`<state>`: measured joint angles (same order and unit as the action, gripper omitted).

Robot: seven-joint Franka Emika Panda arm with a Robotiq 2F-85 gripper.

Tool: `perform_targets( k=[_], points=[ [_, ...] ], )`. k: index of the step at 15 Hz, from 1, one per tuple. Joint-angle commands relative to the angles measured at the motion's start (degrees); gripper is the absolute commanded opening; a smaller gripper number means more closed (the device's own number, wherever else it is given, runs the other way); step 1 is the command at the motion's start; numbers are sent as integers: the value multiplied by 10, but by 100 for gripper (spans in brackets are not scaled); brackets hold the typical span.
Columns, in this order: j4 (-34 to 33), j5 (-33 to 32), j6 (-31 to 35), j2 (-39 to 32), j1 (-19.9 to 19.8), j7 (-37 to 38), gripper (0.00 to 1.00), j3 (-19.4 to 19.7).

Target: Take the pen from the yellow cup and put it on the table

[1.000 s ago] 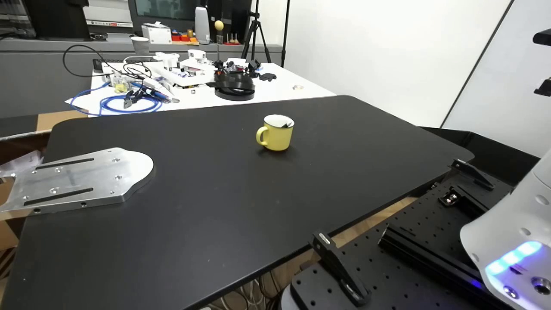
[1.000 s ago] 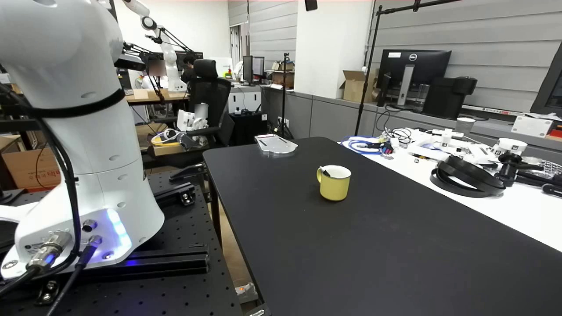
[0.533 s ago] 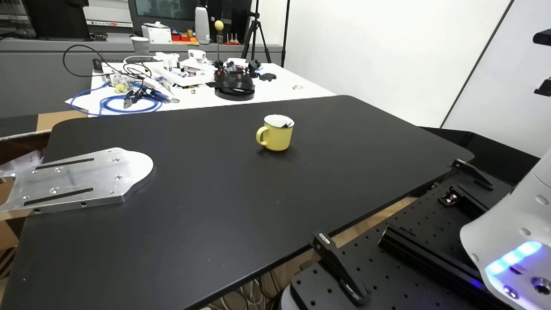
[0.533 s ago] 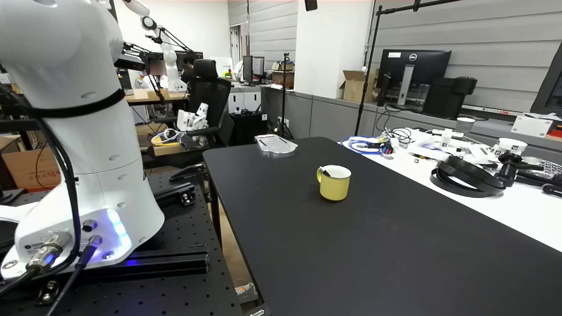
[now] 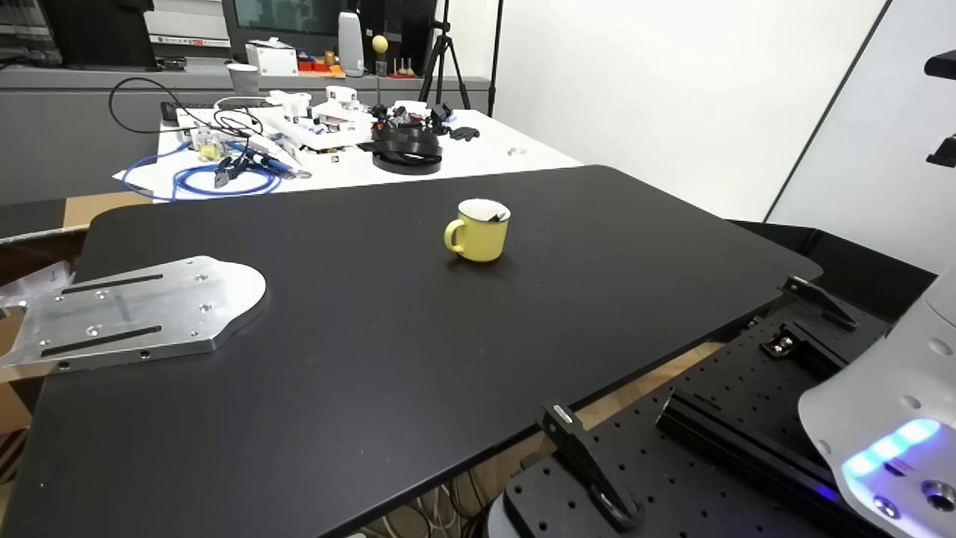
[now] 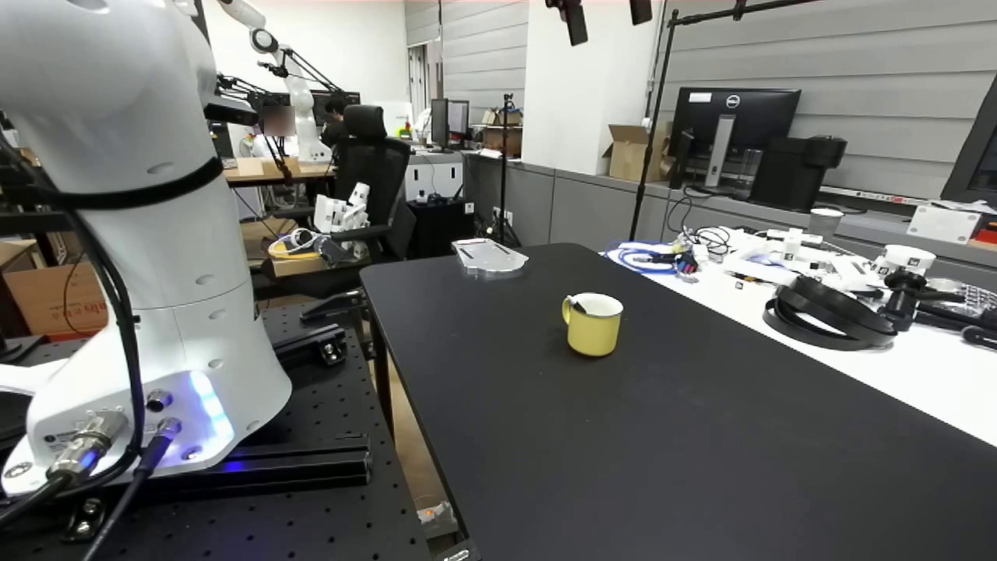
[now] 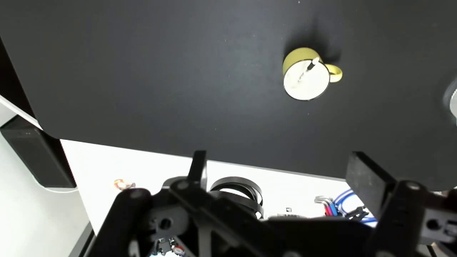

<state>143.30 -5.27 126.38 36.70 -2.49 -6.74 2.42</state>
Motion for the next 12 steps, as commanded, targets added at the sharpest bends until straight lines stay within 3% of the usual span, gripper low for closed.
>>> perform_targets(
  k=[1, 3, 6, 12],
  points=[
    [-85, -3, 53, -141, 9, 69, 100, -46],
    [-126, -15, 71, -207, 10, 102, 100, -73],
    [-213, -36, 47, -314, 17, 148, 100, -102],
    [-399, -59, -94, -511, 70, 174, 100, -99]
  ],
)
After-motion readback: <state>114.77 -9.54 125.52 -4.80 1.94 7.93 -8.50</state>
